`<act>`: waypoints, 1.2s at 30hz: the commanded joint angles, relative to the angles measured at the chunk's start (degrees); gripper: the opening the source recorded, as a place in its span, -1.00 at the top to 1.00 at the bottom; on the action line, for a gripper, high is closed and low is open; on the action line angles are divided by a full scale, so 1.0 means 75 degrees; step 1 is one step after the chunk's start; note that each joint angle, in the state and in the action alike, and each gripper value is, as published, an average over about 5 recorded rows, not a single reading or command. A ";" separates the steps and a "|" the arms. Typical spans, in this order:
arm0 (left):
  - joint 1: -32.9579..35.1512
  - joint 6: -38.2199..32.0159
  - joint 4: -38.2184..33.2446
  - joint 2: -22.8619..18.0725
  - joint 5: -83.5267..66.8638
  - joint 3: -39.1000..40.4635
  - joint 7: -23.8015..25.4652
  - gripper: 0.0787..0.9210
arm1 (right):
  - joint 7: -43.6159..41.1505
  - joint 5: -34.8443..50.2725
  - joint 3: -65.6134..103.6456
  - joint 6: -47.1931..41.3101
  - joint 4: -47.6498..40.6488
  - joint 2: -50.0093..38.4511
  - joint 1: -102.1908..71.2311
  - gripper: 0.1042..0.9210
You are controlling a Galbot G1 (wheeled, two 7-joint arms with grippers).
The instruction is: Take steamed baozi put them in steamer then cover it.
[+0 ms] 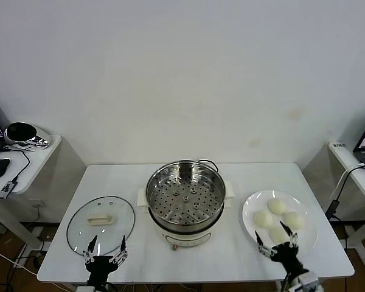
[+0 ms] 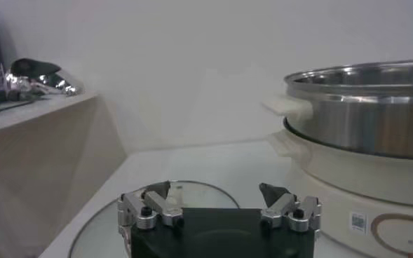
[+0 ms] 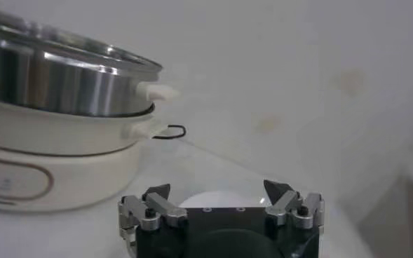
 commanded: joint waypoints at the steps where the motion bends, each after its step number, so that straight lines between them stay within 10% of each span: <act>1: -0.0006 0.0253 -0.0067 0.0085 0.0295 -0.0034 0.0034 -0.77 | -0.0483 -0.1519 0.0406 -0.0844 0.0329 -0.1520 0.0564 -0.76; 17: 0.0036 0.0229 -0.0105 0.0023 0.0528 0.0047 -0.0115 -0.77 | -0.5189 -0.1225 -0.2209 -0.1811 -0.2420 -0.4728 0.4020 -0.76; 36: 0.0105 0.0192 -0.0227 -0.0055 0.0706 -0.0014 -0.0162 -0.77 | -0.6834 -0.0554 -0.8428 -0.0589 -0.6118 -0.3363 1.0123 -0.76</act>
